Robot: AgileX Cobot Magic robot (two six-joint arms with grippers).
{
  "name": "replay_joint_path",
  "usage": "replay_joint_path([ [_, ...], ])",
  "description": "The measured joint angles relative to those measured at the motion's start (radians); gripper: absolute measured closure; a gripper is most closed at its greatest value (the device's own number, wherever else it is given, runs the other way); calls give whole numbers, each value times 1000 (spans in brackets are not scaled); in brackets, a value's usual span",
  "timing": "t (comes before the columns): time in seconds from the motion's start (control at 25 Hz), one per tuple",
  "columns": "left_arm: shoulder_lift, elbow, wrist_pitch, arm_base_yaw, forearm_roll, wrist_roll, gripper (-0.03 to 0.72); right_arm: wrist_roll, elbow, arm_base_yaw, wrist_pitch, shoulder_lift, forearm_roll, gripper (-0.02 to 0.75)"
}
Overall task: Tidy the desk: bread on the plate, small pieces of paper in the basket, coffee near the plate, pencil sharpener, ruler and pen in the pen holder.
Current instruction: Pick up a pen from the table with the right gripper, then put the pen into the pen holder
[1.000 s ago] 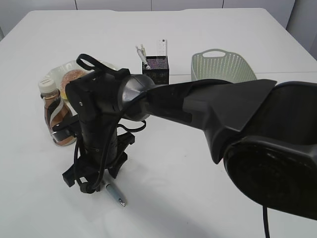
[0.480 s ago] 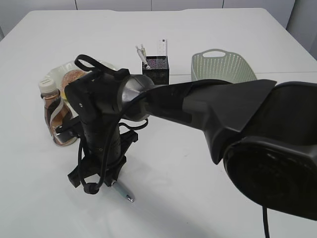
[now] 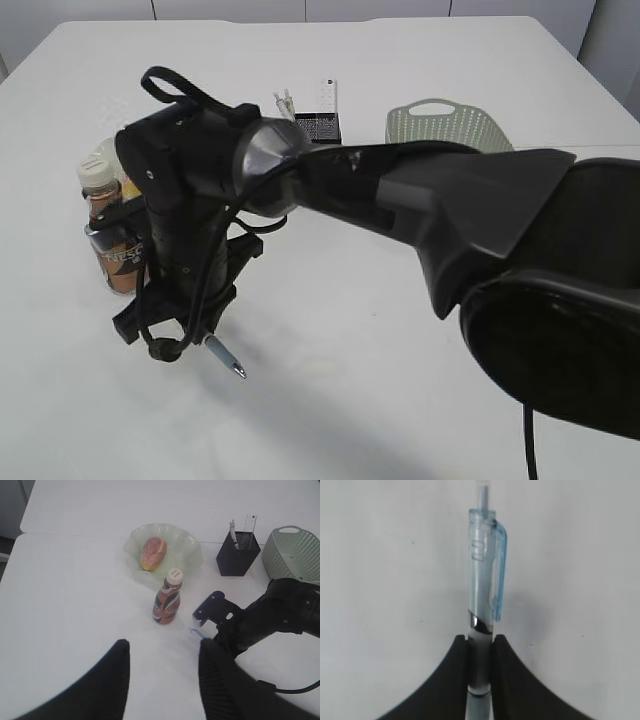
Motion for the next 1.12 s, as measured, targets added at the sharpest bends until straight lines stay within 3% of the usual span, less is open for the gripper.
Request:
replay_joint_path([
  [0.4,0,0,0,0,-8,0,359,1,36,0,4,-126,-16,643],
  [0.72,0,0,0,0,-34,0,363,2,358,0,-11,-351,-108,643],
  [0.92,0,0,0,0,-36,0,364,4,607,0,-200,-535,-112,643],
  [1.12,0,0,0,0,-38,0,364,4,903,0,-495,-718,-136,643],
])
